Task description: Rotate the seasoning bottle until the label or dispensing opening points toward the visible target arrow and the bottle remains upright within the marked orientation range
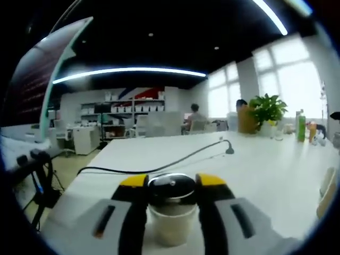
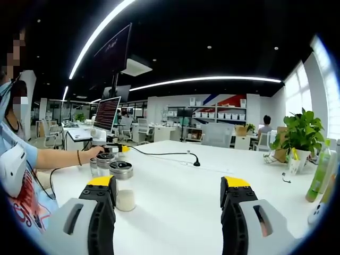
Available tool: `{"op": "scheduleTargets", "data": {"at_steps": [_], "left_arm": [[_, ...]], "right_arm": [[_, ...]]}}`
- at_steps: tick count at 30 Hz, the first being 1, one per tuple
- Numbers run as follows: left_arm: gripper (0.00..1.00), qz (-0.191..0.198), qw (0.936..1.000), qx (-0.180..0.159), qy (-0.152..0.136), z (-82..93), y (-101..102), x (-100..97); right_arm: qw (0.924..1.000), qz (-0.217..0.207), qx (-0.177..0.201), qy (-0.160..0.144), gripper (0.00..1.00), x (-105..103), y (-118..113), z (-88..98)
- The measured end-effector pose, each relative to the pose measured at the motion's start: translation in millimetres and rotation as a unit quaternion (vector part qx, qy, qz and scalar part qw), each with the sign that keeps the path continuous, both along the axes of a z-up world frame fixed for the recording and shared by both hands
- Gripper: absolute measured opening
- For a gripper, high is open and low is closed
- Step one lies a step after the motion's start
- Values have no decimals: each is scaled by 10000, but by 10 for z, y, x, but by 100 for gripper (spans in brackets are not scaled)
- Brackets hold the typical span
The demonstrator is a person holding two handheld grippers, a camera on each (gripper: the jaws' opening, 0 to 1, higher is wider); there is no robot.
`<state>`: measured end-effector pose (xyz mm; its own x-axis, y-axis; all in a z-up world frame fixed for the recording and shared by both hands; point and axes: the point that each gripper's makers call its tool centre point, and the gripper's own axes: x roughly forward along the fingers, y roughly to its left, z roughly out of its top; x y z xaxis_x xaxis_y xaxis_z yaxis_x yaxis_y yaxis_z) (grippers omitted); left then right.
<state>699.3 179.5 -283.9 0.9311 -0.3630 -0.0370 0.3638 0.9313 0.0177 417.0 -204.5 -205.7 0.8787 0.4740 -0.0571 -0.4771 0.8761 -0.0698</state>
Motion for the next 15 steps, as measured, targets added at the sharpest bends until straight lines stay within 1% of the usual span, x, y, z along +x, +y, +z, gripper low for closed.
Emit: {"op": "scheduleTargets", "data": {"at_steps": [7,9,12,15], "left_arm": [[36,32,10000,-34,-82,4,15,-28],[36,40,10000,-60,-51,2,17,-45],[36,80,9999,-3,-75,0,31,-40],[36,99,9999,-46,-72,0,58,-31]], "right_arm": [[10000,-9,-17,-13,83,-8,7,2],[10000,8,-22,-16,83,-15,16,-1],[10000,-11,-5,-14,83,-14,2,-3],[10000,-28,18,-25,82,-12,-9,3]]}}
